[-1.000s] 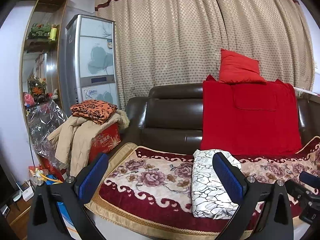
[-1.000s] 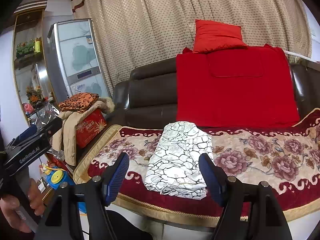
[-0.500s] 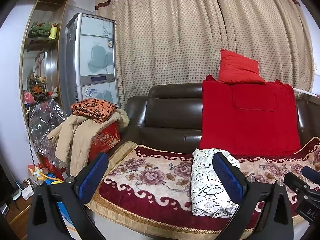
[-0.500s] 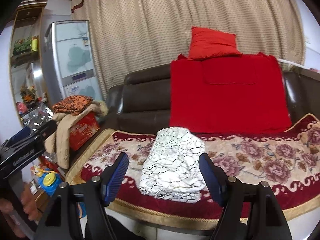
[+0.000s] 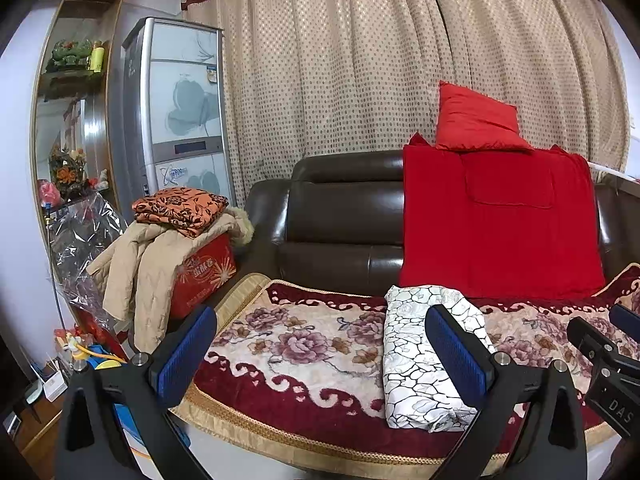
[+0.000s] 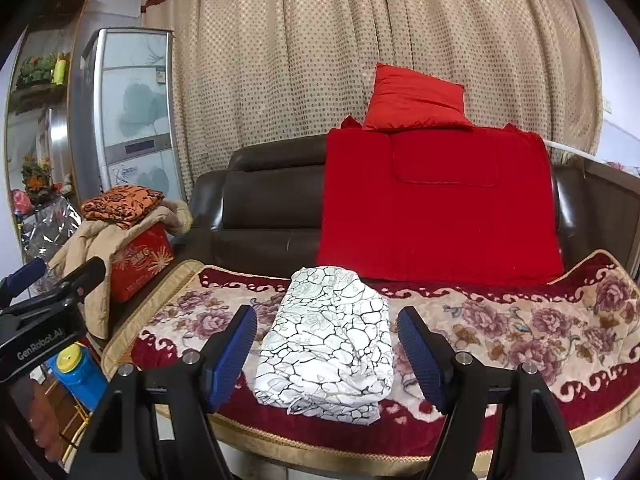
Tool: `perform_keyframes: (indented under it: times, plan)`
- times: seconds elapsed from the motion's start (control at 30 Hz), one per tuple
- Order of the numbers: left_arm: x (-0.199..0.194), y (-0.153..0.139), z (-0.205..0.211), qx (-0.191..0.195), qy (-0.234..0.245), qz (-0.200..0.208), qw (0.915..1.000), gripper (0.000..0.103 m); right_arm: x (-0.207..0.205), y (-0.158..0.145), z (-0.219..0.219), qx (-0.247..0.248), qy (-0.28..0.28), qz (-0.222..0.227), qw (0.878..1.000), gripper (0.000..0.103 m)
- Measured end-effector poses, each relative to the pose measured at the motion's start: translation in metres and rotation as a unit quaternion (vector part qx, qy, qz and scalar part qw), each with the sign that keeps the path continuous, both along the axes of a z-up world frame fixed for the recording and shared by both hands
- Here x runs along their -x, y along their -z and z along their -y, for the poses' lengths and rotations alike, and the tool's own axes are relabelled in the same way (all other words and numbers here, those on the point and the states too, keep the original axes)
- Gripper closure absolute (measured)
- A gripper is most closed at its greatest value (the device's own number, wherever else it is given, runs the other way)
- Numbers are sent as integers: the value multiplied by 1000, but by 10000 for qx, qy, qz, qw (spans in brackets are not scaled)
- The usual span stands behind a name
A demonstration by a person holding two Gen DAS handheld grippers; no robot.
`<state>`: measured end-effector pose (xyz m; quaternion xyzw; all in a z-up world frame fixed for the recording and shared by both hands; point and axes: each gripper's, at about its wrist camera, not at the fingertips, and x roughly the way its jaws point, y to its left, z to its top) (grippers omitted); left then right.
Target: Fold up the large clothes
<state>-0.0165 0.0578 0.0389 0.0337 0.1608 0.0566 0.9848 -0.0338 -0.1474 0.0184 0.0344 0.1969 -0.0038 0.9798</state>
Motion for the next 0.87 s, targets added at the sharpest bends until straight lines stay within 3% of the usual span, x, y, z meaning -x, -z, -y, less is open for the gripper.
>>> perform_keyframes:
  times: [0.6,0.87]
  plan:
    - [-31,13,12,7,236,-251,9994,0,-39,12,4,223,387,-271,9986,27]
    - [-28,14,21,-77,420,-98,9990,0,-43,11,6,257,426,-265,9984,27]
